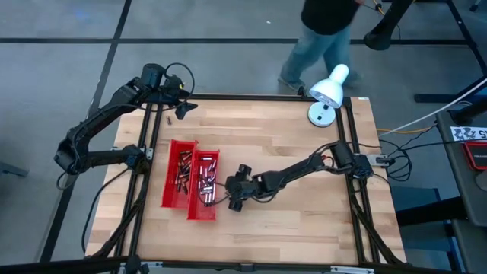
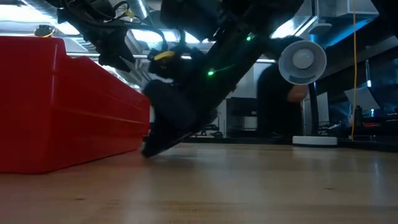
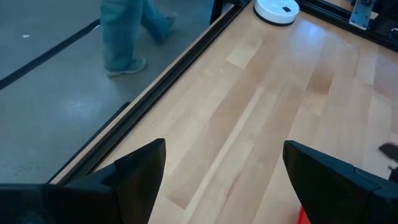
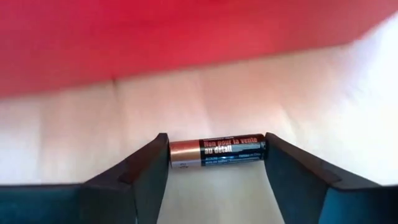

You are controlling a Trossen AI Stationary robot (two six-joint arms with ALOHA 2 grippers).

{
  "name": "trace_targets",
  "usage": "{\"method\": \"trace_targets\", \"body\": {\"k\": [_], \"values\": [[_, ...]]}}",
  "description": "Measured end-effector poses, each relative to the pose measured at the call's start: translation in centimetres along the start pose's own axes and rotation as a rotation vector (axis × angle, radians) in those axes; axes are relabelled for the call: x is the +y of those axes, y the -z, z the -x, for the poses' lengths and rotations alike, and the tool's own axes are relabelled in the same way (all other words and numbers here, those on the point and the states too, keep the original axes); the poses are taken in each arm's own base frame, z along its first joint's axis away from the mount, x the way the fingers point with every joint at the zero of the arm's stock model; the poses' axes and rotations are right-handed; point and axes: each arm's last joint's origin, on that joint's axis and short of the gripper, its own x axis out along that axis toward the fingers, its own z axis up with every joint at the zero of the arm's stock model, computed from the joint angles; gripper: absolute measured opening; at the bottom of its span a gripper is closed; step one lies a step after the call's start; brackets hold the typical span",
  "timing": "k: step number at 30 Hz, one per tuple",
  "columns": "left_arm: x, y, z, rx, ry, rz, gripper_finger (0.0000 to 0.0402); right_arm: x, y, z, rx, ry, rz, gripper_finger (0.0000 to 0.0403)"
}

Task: Sort batteries
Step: Put the black battery into the left red bin

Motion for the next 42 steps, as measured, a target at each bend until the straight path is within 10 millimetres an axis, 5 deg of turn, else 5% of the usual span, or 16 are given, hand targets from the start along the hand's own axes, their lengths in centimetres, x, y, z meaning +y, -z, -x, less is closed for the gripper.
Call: {"method": "trace_targets", "body": {"k": [7,14,25,35,42], "values": [[0.0,0.0,0.0,-0.001,0.0,-0.001,0.0313,-1.8,-0.4,3.3,0.142,0.155,0.164,0.0229],[0.0,0.0,0.0,-0.001,-0.001,0.007,0.0313,-6.2,-2.8,6.0,0.208,0.169,0.175,0.0236],[1.6,0.3,0.6,-0.005,-0.084,0.089,0.0313,-11.3,-11.0,9.8,-0.252,-0.03,0.041,0.0239],[3.8,0.9,1.0,0.01,-0.233,0.234,0.0313,-11.1,-17.5,5.0,-0.504,-0.19,0.043,0.024],[4.2,1.0,0.6,0.024,-0.229,0.239,0.0313,-10.1,-19.4,1.1,-0.522,-0.3,0.059,0.024]]}}
